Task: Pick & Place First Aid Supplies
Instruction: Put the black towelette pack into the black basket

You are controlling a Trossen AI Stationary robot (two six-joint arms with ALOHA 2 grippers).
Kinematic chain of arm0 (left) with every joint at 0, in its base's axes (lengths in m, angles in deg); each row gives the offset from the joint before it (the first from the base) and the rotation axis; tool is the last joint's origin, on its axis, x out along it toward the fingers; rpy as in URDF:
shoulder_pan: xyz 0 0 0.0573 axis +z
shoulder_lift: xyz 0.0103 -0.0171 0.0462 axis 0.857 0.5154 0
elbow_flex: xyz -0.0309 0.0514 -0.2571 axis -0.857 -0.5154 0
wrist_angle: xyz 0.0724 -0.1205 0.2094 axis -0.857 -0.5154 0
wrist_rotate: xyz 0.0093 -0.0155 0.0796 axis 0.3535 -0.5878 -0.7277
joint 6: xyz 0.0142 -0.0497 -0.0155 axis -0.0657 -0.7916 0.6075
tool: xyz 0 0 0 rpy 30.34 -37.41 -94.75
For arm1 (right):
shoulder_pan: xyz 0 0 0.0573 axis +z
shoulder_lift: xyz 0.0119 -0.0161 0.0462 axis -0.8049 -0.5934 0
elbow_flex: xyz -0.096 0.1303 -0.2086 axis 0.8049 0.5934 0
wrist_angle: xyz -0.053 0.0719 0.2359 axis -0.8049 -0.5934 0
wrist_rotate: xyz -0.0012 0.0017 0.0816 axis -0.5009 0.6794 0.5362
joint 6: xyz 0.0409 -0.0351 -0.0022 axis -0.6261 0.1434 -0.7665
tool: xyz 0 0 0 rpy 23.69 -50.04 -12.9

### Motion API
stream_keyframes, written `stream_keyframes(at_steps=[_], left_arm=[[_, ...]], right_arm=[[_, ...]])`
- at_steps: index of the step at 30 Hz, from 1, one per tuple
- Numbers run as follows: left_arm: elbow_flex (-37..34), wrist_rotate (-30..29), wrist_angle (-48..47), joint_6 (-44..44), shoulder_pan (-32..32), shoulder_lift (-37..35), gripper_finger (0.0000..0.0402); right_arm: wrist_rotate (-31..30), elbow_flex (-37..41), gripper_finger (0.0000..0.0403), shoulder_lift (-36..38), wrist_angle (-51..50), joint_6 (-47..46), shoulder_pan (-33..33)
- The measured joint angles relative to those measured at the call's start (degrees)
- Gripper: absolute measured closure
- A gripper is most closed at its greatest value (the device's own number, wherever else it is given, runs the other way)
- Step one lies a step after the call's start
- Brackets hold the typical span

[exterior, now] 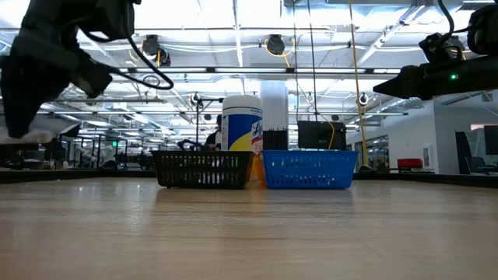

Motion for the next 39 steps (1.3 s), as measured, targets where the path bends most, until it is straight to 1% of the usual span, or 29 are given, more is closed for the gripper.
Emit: stream_keyframes(at_steps=[3,5,8,12,18,21,24,28,31,36,39], left_arm=[[2.4,-0.5,-4.5,3.1,1.7,0.1,0.0397],[5.0,-1.6,-6.7,6.0,3.2,1.6,0.0397],[9.9,-3.9,-9.2,12.3,5.6,6.4,0.0398],[18.1,-5.9,-11.8,23.2,8.9,13.1,0.0397],[32.2,-7.9,-13.1,38.2,12.2,24.1,0.0397],[39.3,-9.3,-13.9,43.8,13.4,29.1,0.0398],[45.7,-9.3,-14.4,48.7,14.3,33.6,0.0397],[53.0,-9.4,-16.0,52.2,15.1,38.4,0.0398],[56.3,-9.4,-16.7,52.5,15.5,41.1,0.0397],[56.2,-10.0,-15.6,53.1,15.6,43.5,0.0398],[56.2,-12.9,-15.0,53.0,15.6,45.6,0.0398]], right_arm=[[0.0,0.0,0.0124,0.0,0.0,0.0,0.0],[0.0,0.0,0.0124,0.0,0.0,0.0,0.0],[0.0,0.0,0.0124,0.0,0.0,0.0,0.0],[0.0,0.0,0.0124,0.0,0.0,0.0,0.0],[0.0,0.0,0.0124,0.0,0.0,0.0,0.0],[0.0,0.0,0.0124,0.0,0.0,0.0,0.0],[0.0,0.0,0.0124,0.0,0.0,0.0,0.0],[0.0,0.0,0.0124,0.0,0.0,0.0,0.0],[0.0,0.0,0.0124,0.0,0.0,0.0,0.0],[0.0,0.0,0.0124,0.0,0.0,0.0,0.0],[0.0,0.0,0.0124,0.0,0.0,0.0,0.0]])
